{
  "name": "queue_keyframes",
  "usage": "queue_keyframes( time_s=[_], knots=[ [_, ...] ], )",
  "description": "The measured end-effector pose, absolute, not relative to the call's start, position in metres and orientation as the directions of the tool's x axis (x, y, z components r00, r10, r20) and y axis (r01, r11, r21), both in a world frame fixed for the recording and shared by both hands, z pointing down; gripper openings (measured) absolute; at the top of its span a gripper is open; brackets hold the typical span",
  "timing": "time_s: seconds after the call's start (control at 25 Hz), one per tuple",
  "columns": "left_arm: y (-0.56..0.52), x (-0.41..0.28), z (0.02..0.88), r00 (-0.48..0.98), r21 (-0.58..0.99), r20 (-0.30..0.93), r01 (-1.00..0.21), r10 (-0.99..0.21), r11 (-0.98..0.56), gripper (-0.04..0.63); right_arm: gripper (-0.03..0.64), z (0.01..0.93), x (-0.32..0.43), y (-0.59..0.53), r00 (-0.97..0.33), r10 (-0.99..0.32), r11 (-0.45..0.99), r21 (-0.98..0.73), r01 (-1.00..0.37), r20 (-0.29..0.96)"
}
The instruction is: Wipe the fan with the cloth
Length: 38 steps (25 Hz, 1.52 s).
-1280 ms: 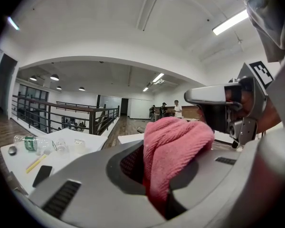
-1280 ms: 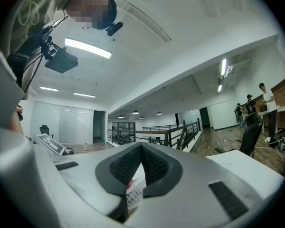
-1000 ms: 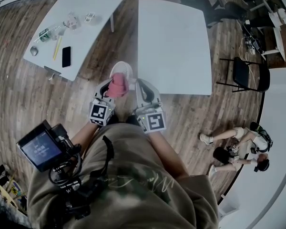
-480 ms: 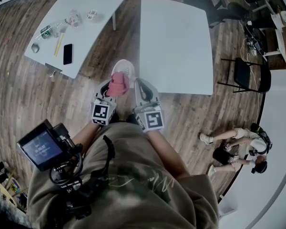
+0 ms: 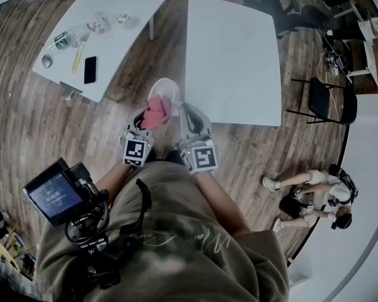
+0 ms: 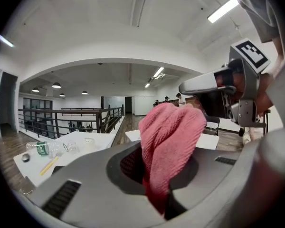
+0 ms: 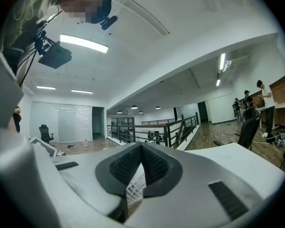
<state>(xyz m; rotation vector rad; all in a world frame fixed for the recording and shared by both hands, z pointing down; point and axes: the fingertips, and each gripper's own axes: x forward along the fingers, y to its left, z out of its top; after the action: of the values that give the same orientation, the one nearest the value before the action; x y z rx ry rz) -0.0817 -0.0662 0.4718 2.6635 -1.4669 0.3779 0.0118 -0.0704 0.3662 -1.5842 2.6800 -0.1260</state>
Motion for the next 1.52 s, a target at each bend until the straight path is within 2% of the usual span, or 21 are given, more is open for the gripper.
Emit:
queue_keyframes(
  time_s=[0.64, 1.52],
  knots=[
    [-0.06, -0.084, 0.488, 0.517, -0.069, 0.266, -0.832, -0.813, -0.551, 0.061, 0.012, 0.372, 0.015, -0.059, -0.477, -0.877, 0.473, -0.071, -0.878, 0.05],
    [-0.055, -0.095, 0.518, 0.477, -0.051, 0.36, -0.848, -0.801, -0.528, 0.06, 0.012, 0.379, 0.016, -0.055, -0.472, -0.88, 0.468, -0.07, -0.881, 0.057]
  ],
)
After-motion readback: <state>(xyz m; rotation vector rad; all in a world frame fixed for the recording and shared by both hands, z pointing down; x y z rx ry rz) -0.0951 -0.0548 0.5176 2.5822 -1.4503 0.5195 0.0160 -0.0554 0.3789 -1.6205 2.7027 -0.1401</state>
